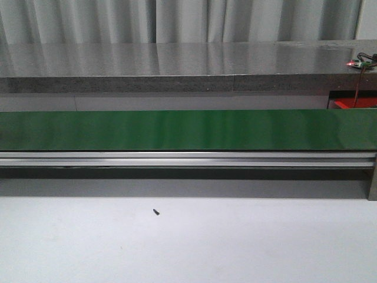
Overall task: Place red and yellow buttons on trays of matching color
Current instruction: 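Lower the yellow button onto the green belt and open the left gripper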
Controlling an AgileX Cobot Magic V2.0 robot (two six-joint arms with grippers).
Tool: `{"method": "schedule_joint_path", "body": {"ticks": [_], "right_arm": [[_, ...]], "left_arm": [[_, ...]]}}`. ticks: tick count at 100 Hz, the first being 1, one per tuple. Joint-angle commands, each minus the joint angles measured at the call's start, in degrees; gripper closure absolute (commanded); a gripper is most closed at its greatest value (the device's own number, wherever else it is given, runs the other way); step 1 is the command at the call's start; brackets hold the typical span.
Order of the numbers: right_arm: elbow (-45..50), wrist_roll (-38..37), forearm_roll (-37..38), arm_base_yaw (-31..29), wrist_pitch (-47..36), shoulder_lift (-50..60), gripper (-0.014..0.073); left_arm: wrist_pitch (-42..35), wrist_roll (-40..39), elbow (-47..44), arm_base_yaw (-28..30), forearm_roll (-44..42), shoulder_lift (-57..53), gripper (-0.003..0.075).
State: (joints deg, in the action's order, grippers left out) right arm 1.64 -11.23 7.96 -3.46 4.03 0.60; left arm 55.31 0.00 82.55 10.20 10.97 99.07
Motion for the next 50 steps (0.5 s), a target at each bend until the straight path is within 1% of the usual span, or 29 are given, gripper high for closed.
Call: {"method": "schedule_joint_path", "body": {"ticks": [1, 16, 27, 38, 44, 50], "right_arm": [[-1.02, 0.07, 0.21, 0.14, -4.68, 1.00, 0.0660], [-1.02, 0.07, 0.21, 0.14, -4.68, 1.00, 0.0660], [-1.02, 0.07, 0.21, 0.14, -4.68, 1.00, 0.0660], [-1.02, 0.07, 0.21, 0.14, -4.68, 1.00, 0.0660], [-1.02, 0.07, 0.21, 0.14, -4.68, 1.00, 0.0660], [-1.02, 0.07, 0.21, 0.14, -4.68, 1.00, 0.0660]], "left_arm": [[-0.98, 0.43, 2.09, -0.29, 1.43, -5.24, 0.0170], [-1.70, 0.43, 2.09, 0.76, 0.78, -9.14, 0.0169], [0.52, 0.53, 2.09, 2.18, -3.18, -10.74, 0.0169], [3.36, 0.85, 2.09, 4.72, -6.57, -11.11, 0.0170], [3.78, 1.52, 2.09, 6.72, -6.62, -11.11, 0.0170], [3.90, 3.88, 2.09, 8.61, -6.51, -11.11, 0.0170]]}}
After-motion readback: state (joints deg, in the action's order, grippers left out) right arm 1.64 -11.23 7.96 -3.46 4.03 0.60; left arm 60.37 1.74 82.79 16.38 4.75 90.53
